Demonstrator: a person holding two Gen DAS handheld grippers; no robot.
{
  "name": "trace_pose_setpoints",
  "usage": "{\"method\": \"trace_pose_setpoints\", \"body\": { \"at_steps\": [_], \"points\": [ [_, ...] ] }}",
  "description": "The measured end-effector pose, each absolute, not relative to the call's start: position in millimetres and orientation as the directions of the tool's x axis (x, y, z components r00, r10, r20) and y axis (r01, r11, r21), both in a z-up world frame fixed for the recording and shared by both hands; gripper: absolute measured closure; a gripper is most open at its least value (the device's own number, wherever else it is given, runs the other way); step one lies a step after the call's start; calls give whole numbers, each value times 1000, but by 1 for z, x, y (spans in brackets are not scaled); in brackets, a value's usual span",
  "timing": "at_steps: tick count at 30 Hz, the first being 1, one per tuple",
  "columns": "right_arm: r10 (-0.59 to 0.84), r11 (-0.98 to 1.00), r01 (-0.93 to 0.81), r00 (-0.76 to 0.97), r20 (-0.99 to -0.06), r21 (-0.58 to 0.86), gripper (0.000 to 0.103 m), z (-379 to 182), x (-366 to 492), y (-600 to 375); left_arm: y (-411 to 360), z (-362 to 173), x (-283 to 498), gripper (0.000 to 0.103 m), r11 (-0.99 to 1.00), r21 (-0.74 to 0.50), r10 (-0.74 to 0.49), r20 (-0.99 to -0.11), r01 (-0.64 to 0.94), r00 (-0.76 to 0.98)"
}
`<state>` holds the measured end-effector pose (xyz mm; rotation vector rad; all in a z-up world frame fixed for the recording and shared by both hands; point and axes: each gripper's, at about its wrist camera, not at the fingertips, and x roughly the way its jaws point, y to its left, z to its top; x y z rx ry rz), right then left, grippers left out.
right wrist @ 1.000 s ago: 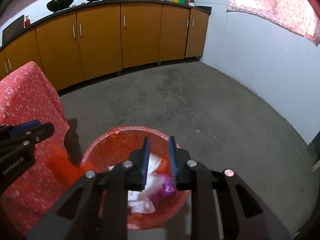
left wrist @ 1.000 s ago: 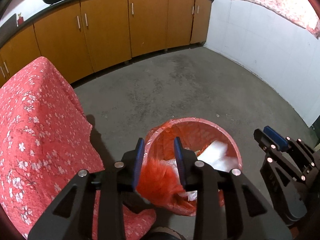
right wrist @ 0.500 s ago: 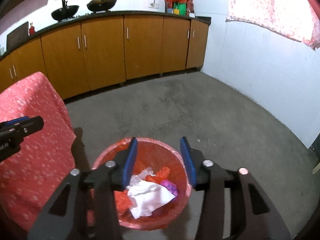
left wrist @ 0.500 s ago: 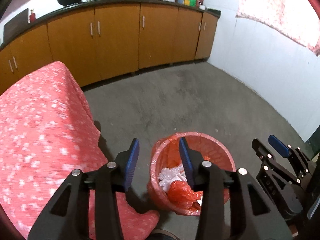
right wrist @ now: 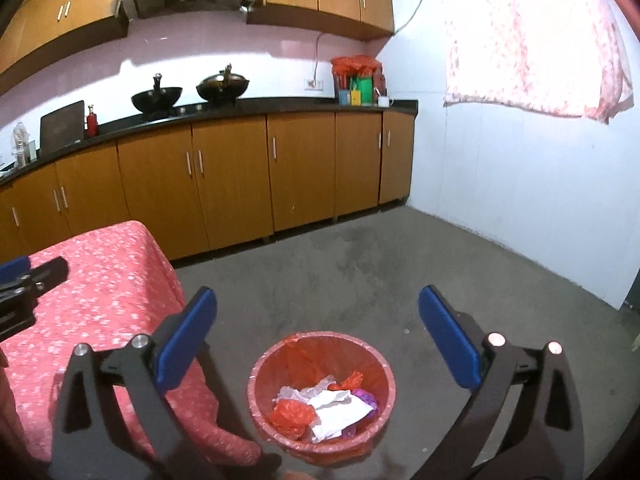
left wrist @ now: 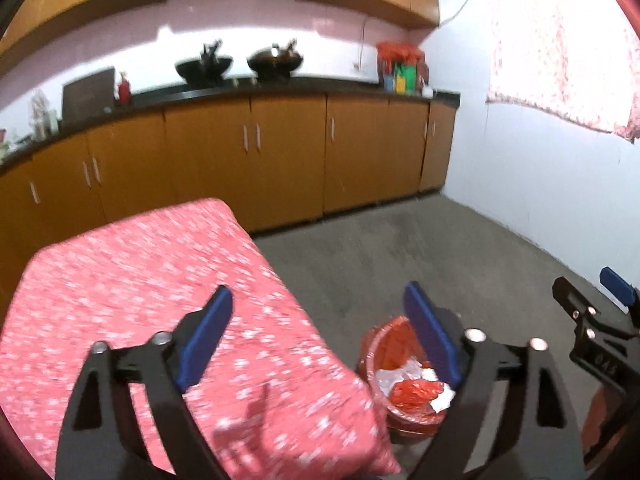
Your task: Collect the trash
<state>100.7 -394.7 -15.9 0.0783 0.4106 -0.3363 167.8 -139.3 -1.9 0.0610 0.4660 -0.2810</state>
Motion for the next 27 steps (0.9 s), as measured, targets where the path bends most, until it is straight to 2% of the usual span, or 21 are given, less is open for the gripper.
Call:
{"method": "trace_pose_setpoints", "body": {
  "at_steps": [3, 8, 19, 22, 27],
  "points": [
    [-292, 944, 330, 876, -383, 35, 4, 2, 72, -380, -123, 11, 136, 2, 963, 24, -237, -405, 270, 883],
    [-269, 952, 302, 901, -340, 47, 4, 20, 29, -354, -98, 20, 92, 2, 972, 27, -206, -394, 235, 896],
    [-242, 963, 269, 905, -349, 32, 4, 23, -26, -311, -47, 13, 33, 2, 995, 11, -86, -410, 99, 908],
    [-218, 966, 253, 904, -368, 50, 4, 21, -40, -303, -43, 11, 19, 2, 994, 18, -87, -405, 104, 910],
    [-241, 967, 256, 910, -338, -1, 4, 21, -57, -282, -39, 7, -2, 2, 992, 27, -99, -393, 119, 914]
  ]
}}
